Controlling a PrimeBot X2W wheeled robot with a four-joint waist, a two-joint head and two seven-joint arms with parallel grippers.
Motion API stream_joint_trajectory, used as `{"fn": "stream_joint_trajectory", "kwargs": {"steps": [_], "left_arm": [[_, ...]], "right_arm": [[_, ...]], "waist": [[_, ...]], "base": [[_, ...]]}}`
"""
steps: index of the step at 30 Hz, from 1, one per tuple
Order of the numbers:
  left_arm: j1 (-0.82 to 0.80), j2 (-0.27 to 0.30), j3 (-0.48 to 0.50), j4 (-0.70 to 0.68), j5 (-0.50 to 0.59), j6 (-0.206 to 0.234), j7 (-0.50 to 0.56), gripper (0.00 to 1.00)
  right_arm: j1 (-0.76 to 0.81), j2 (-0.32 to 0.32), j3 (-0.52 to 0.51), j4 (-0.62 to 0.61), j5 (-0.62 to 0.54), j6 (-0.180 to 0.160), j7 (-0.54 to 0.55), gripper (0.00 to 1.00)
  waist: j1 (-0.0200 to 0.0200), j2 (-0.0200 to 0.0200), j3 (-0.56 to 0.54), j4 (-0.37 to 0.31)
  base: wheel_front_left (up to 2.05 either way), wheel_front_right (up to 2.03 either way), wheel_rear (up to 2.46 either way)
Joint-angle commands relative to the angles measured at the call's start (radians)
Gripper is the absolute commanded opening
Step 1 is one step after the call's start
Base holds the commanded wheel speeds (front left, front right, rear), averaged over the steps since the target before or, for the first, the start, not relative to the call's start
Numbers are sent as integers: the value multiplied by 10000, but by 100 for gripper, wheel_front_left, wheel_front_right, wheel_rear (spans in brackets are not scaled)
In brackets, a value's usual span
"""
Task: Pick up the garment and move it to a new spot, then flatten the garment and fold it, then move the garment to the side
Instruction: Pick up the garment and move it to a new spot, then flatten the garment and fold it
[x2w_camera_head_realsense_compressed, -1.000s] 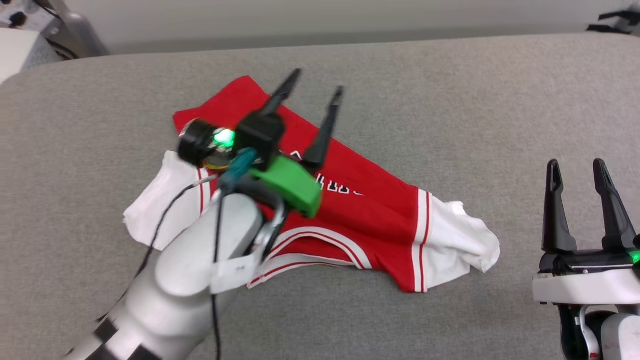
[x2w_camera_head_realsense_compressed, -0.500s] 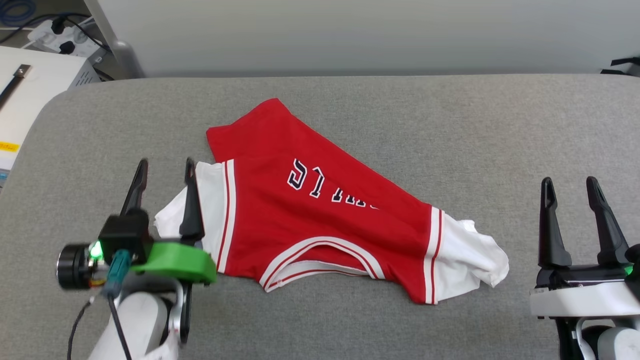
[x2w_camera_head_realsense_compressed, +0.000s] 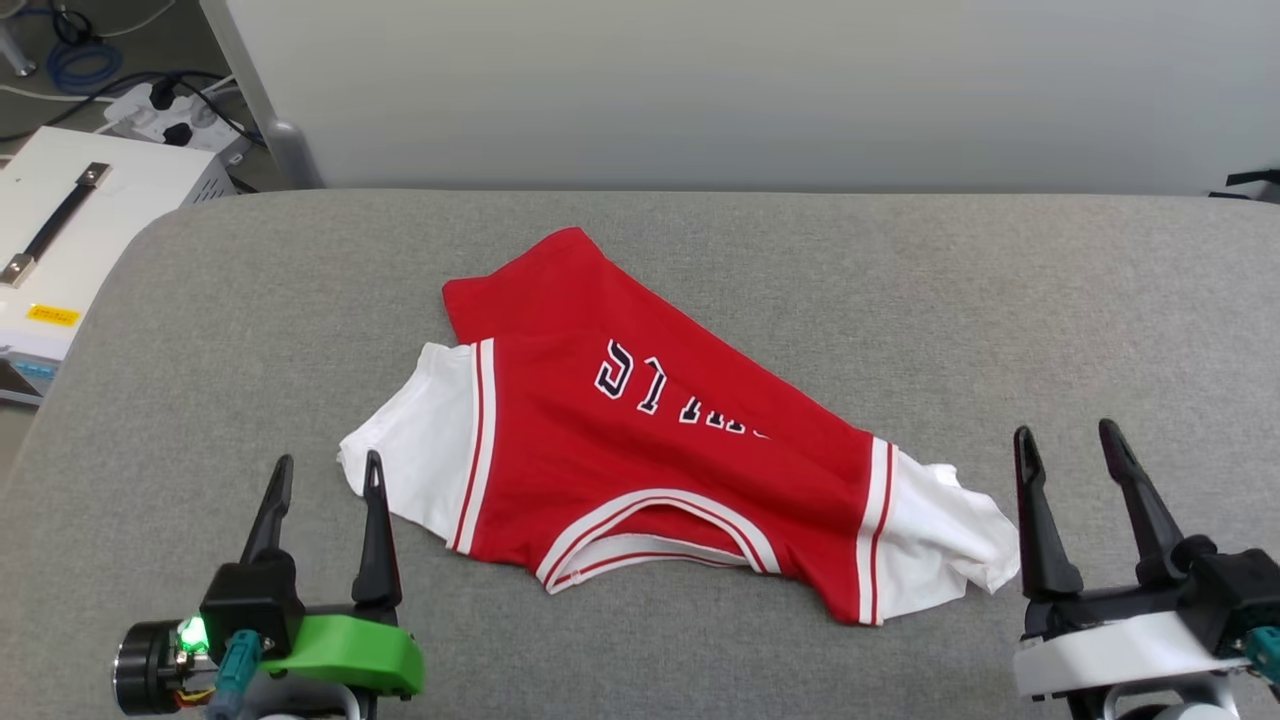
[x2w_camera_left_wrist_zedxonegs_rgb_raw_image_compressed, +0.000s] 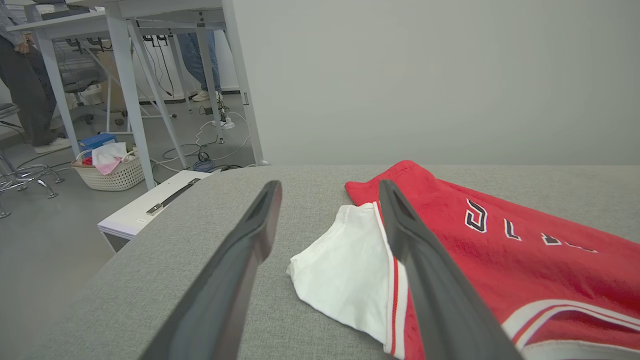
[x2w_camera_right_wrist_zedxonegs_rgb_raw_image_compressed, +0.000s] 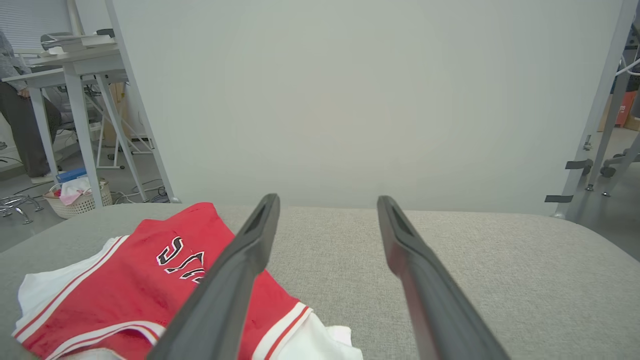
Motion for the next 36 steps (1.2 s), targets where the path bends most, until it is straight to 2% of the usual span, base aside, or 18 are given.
{"fn": "stream_joint_trajectory", "kwargs": {"steps": [1,6,23,32,36], "left_arm": [[195,-127,84,34,154,-117,-58,100],[480,-428,400,131,455,-440,-58,100],[729,-938,1014,289,909,-926,-59,100],[583,-1057,987,391,1025,-1064,-59,100],[517,-1089,974,424,1063,-1091,-59,100]], "right_arm": [[180,-20,34,82,-132,-7,-48,100],[440,-20,40,244,-203,-7,-48,100],[633,-20,-44,631,-220,-7,-48,100],[-198,-20,-557,303,-360,-7,-48,100],[-1032,-334,-619,102,-490,-7,-48,100]], "waist": [[1,0,-70,24],[1,0,-188,35],[1,0,-304,81],[1,0,-221,201],[1,0,-149,240]], "base": [[0,0,0],[0,0,0],[0,0,0],[0,0,0],[0,0,0]]}}
